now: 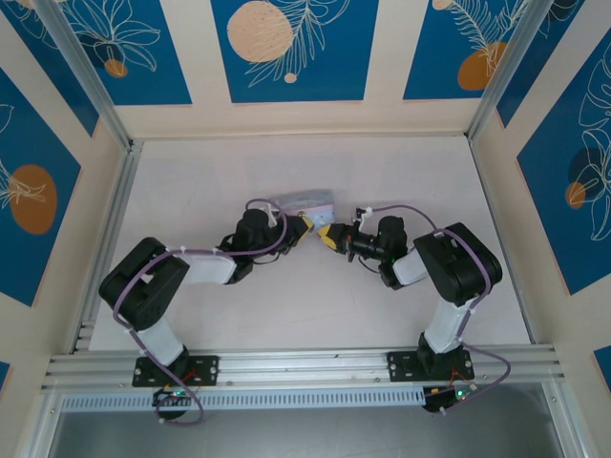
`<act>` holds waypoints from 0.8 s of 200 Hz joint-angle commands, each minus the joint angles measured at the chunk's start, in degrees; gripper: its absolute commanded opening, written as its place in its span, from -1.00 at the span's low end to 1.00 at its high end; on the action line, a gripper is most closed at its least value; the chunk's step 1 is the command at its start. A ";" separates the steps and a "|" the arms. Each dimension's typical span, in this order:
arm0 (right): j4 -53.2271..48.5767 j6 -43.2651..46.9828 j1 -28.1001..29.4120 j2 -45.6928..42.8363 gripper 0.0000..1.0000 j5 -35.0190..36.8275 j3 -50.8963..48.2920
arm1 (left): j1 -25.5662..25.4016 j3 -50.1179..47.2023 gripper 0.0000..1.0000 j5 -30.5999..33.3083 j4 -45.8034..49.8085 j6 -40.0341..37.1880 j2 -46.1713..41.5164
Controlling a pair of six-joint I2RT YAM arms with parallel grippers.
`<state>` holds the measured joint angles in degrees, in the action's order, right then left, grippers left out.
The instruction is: Unlock a padlock with a key
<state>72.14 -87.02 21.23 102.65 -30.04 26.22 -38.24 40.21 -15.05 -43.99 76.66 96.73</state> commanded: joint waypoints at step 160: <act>4.55 -0.46 -0.55 9.74 -1.00 -8.90 7.96 | -0.66 0.75 -1.00 -7.10 -6.35 1.61 -3.25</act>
<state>76.73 -87.02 19.75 110.67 -38.57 32.67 -36.95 40.01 -14.50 -43.66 77.28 96.18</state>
